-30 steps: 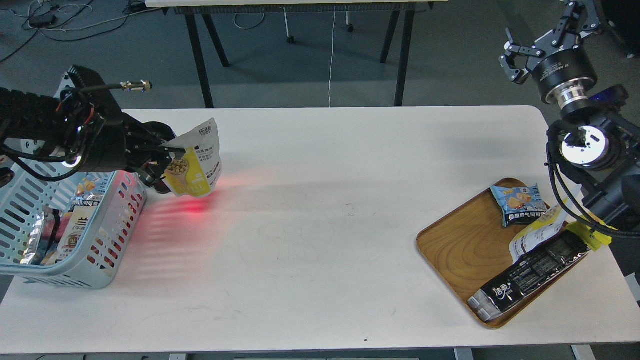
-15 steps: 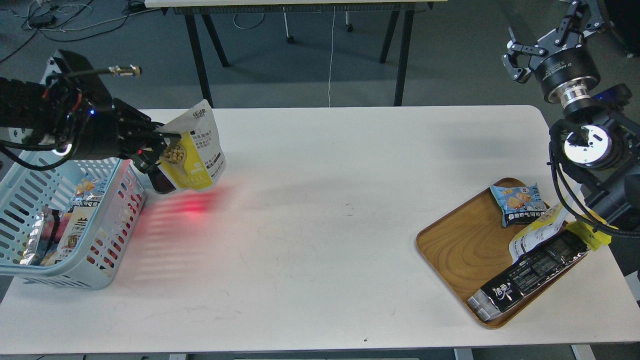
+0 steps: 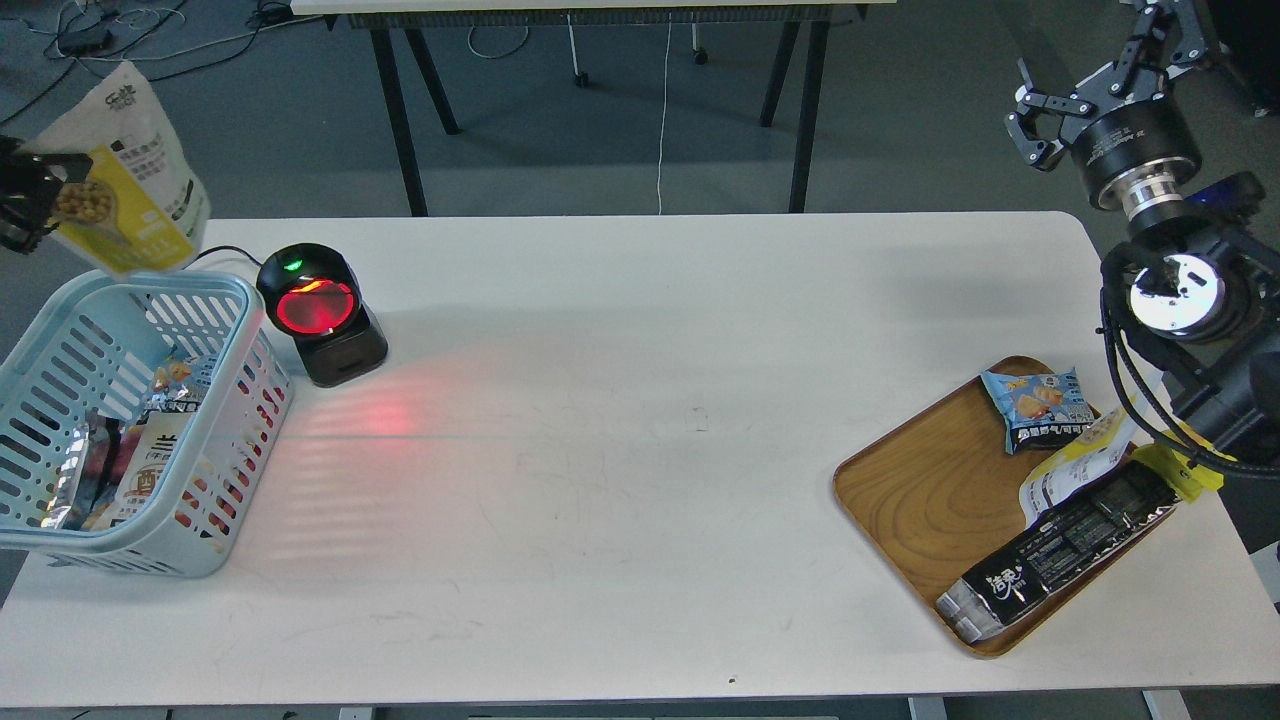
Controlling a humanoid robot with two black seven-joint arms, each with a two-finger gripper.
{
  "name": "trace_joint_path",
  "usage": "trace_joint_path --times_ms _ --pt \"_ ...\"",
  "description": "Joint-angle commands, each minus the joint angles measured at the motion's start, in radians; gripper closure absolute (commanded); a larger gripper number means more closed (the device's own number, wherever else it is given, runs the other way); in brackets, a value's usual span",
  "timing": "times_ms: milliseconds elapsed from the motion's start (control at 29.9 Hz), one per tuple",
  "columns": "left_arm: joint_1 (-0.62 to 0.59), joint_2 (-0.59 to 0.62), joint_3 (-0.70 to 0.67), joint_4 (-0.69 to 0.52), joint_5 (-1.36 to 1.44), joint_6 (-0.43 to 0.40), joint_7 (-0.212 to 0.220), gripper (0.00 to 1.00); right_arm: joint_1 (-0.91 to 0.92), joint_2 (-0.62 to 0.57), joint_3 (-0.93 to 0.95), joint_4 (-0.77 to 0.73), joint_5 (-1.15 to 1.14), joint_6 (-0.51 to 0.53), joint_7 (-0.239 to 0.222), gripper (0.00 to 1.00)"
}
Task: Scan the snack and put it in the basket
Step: 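Move the yellow bag over the blue basket and lower it, then release the bag into the basket and withdraw the left gripper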
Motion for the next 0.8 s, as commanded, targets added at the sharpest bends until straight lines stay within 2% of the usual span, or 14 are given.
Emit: trace_joint_path --times_ms 0,167,434,535,602,635,702,769 --pt "0.002 0.017 0.076 0.007 -0.001 0.052 0.0 1.0 0.002 -0.001 0.0 -0.001 -0.009 0.0 0.0 0.01" --pt "0.002 0.029 0.105 -0.035 0.002 0.065 0.0 1.0 0.007 -0.002 0.0 -0.001 -0.022 0.0 0.0 0.01" --pt "0.004 0.032 0.162 -0.03 0.005 0.069 0.0 1.0 0.004 -0.013 0.0 -0.002 -0.022 0.002 0.0 0.01" --pt "0.005 0.032 0.177 -0.03 0.005 0.079 0.0 0.96 0.002 -0.015 0.0 -0.002 -0.023 0.002 0.0 0.01" --pt "0.005 0.027 0.179 -0.032 0.004 0.085 0.0 0.89 0.002 -0.015 0.0 -0.001 -0.023 0.002 0.0 0.01" --pt "0.004 0.021 0.177 -0.032 0.002 0.095 0.0 0.82 0.002 -0.015 0.001 -0.001 -0.023 0.002 0.0 0.01" --pt "0.004 0.014 0.171 -0.032 -0.001 0.134 0.0 0.63 0.004 -0.013 0.0 0.001 -0.023 0.002 0.0 0.01" --pt "0.004 0.008 0.171 -0.032 -0.019 0.189 0.0 0.36 0.005 -0.013 0.0 0.001 -0.023 0.002 0.0 0.01"
